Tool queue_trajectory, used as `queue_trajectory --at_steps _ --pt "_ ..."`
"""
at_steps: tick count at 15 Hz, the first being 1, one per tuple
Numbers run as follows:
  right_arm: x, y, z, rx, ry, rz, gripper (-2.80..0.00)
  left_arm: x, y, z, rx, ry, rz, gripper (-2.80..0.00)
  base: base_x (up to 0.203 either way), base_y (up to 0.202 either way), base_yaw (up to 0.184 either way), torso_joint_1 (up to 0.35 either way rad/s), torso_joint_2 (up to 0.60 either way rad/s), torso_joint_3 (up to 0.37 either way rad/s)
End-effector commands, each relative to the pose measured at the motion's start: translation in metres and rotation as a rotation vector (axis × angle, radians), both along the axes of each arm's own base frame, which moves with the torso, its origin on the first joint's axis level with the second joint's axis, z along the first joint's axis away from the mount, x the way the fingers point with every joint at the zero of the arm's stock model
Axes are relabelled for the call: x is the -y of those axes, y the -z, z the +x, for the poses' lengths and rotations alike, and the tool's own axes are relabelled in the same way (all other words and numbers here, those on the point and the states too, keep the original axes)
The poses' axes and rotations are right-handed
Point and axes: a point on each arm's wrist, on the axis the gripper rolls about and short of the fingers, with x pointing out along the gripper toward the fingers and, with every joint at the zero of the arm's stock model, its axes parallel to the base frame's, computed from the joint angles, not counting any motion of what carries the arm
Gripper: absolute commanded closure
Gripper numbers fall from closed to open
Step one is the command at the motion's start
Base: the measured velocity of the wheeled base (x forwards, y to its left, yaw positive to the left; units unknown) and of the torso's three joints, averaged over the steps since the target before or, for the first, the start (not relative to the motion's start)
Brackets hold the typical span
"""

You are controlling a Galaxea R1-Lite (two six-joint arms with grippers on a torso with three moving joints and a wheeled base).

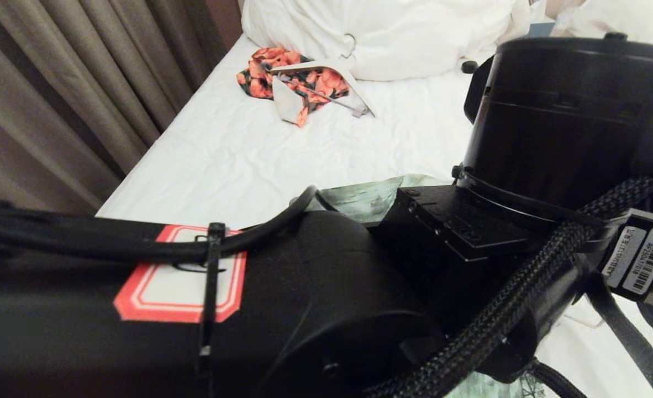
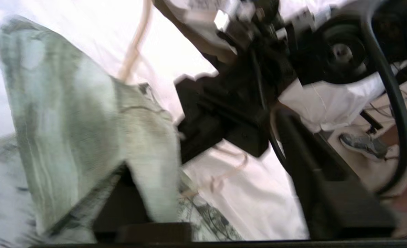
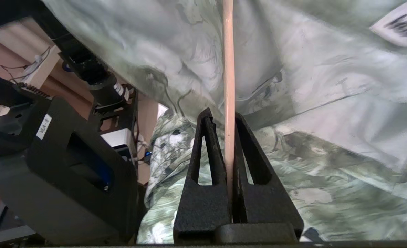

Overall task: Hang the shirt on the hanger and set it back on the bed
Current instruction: Hook one side of the shirt onto the hanger, then hook the other side of the shirt onto the hanger

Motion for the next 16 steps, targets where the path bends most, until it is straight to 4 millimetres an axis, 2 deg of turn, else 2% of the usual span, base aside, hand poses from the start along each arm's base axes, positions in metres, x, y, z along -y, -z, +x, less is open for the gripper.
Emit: queue_trajectory --at_steps 1,5,8,11,13,16 --pt "0.000 -0.002 0.002 0.008 -0.005 0.005 0.00 -0.006 -0.002 -0.007 -0.004 0.008 0.002 -2.80 0.000 0.000 0.000 0.000 0.00 0.000" --pt "0.001 -0.008 0.002 0.026 -0.037 0.036 0.00 -0.014 0.010 -0.036 -0.020 0.069 0.054 -2.80 0.000 0.000 0.000 0.000 0.00 0.000" --pt "0.001 -0.009 0.002 0.039 -0.050 0.045 0.00 -0.012 0.012 -0.049 -0.022 0.087 0.063 -2.80 0.000 0.000 0.000 0.000 0.00 0.000" --pt "0.002 -0.017 0.004 0.066 -0.058 0.052 0.00 -0.010 0.036 -0.068 -0.041 0.109 0.136 -2.80 0.000 0.000 0.000 0.000 0.00 0.000" --pt "0.004 -0.020 0.005 0.080 -0.053 0.052 0.00 -0.009 0.043 -0.081 -0.074 0.124 0.138 -2.80 0.000 0.000 0.000 0.000 0.00 0.000" --pt "0.004 -0.023 0.006 0.090 -0.053 0.053 0.00 -0.010 0.057 -0.088 -0.088 0.137 0.182 -2.80 0.000 0.000 0.000 0.000 0.00 0.000"
